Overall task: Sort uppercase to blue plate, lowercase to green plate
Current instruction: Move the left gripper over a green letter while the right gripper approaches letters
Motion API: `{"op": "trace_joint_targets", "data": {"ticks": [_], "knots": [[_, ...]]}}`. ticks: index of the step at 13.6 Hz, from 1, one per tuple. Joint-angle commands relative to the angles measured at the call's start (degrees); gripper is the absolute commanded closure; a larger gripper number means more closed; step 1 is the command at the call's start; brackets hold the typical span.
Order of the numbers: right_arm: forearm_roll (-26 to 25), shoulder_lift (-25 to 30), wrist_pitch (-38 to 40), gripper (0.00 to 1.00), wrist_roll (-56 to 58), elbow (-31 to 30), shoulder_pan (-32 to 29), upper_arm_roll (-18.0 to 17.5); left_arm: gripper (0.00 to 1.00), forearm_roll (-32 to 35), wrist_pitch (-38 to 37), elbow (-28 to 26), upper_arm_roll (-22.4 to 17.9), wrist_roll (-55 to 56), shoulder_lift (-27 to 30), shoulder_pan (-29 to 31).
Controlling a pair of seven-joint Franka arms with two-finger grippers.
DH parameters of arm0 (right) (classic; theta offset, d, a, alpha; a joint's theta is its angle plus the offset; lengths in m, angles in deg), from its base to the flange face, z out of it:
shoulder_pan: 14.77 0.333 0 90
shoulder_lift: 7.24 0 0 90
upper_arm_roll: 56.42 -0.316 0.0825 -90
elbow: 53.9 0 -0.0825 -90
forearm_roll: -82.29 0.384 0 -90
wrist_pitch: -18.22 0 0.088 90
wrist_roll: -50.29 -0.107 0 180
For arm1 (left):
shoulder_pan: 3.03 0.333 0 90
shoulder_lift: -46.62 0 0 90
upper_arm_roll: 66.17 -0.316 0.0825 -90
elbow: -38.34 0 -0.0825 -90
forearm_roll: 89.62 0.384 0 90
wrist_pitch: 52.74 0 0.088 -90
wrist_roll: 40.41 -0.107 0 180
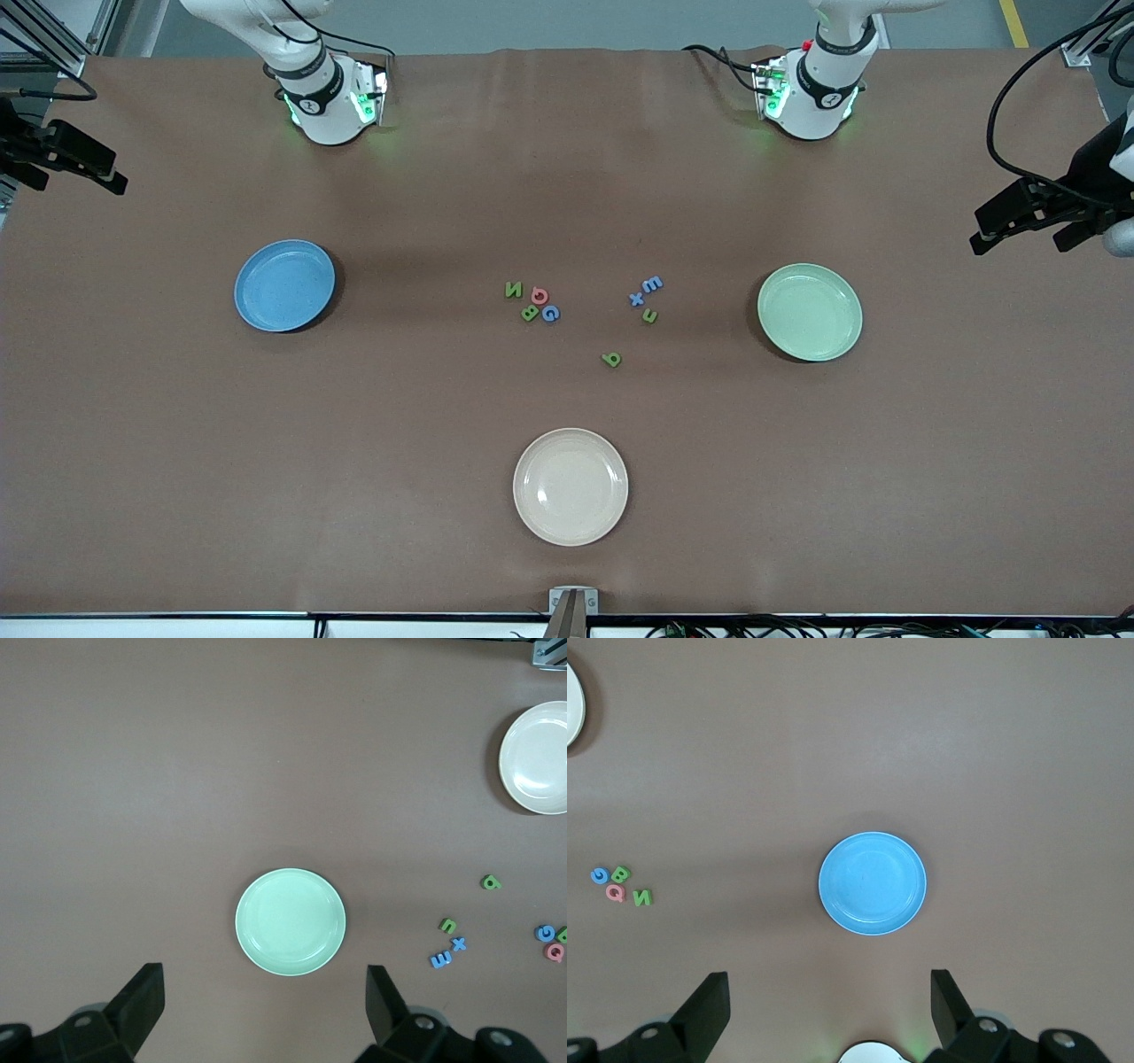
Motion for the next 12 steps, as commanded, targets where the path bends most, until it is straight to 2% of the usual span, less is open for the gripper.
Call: {"op": "trace_joint_targets", "data": {"ticks": [1, 4, 8, 12], "knots": [[-1.7, -0.6, 0.9, 0.00, 0.5, 1.1, 1.4, 0.0, 0.00, -0.3, 0.3, -0.3, -0.2, -1.0, 0.2, 0.2], [-2.7, -0.7, 0.8, 0.00, 6.1, 1.1, 1.6, 0.1, 0.00, -0.4, 0.1, -0.5, -0.3, -0.9, 0.1, 0.4], [-2.3, -0.7, 0.8, 0.00, 6.7, 1.1, 1.1, 0.3, 0.00, -1.9, -1.1, -1.7, 0.6, 0.1, -2.1, -1.2], [-1.9, -0.8, 0.8, 0.00, 6.4, 1.1, 0.6, 0.3, 0.00, -6.4, 0.9, -2.4, 5.1, 2.5, -9.6, -6.8]]}}
